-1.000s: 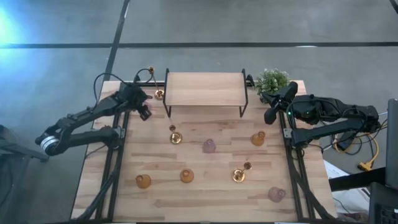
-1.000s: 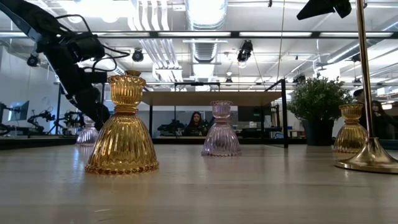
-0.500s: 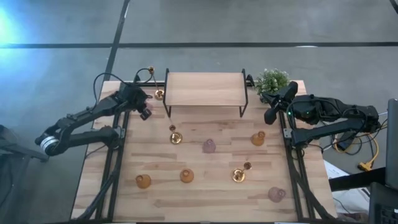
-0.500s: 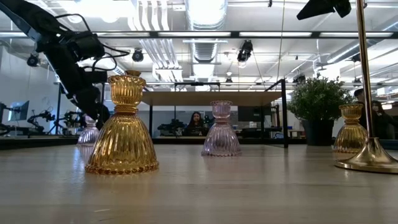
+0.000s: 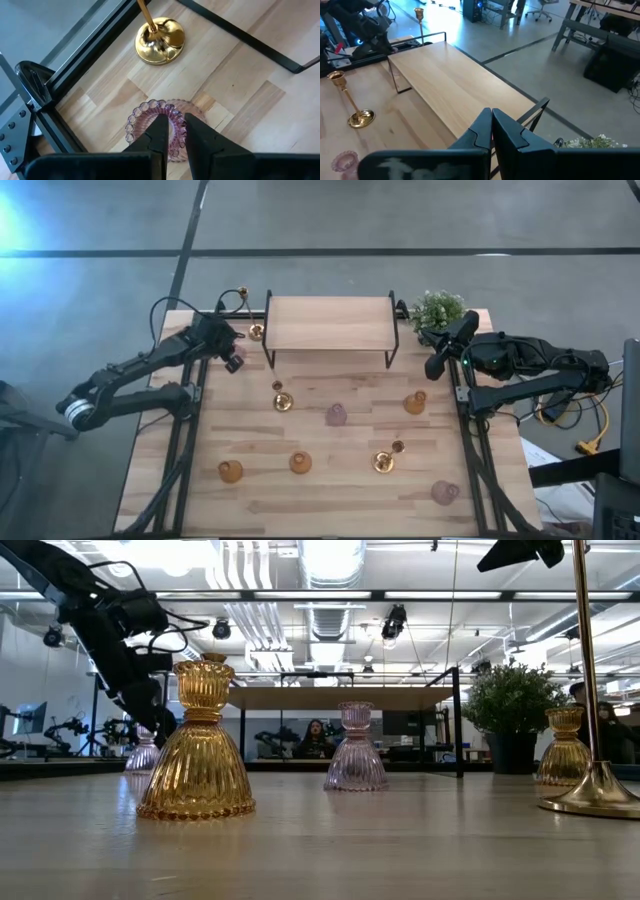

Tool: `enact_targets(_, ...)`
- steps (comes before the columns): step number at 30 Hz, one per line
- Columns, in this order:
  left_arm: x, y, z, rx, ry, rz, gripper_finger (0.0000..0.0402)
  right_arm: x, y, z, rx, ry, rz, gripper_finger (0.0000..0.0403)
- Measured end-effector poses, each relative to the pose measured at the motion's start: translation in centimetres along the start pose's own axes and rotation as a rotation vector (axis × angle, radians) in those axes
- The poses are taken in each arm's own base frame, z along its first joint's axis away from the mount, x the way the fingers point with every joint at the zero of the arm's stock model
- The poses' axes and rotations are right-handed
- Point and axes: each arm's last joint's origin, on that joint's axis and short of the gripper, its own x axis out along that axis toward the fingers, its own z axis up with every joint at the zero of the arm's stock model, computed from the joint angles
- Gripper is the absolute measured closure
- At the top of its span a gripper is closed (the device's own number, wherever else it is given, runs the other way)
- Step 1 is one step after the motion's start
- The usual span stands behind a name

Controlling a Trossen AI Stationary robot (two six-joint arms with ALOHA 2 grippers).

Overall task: Pick & Place candle stick holders
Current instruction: Put the top purple glass candle holder on the shelf

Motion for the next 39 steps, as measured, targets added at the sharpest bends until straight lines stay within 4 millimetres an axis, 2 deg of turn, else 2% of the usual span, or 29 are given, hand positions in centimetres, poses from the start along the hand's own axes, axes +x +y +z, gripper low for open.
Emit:
enact_targets(12,-3.0,0.7,2.0,-0.029,0.028,-0.034,0.0370,0.0,0.0,0.0,-0.010,0.000,0.000,0.0394)
enact_targets(28,-5.0,0.8,2.5,-0.060,0.106,-0.082,0.0375,0.0,0.0,0.0,-0.019,0.000,0.000,0.0394)
enact_targets(39,-6.6,0.7,3.5,-0.062,0.084,-0.149,0.0376,0.0,0.0,0.0,-0.026,0.000,0.000,0.0394)
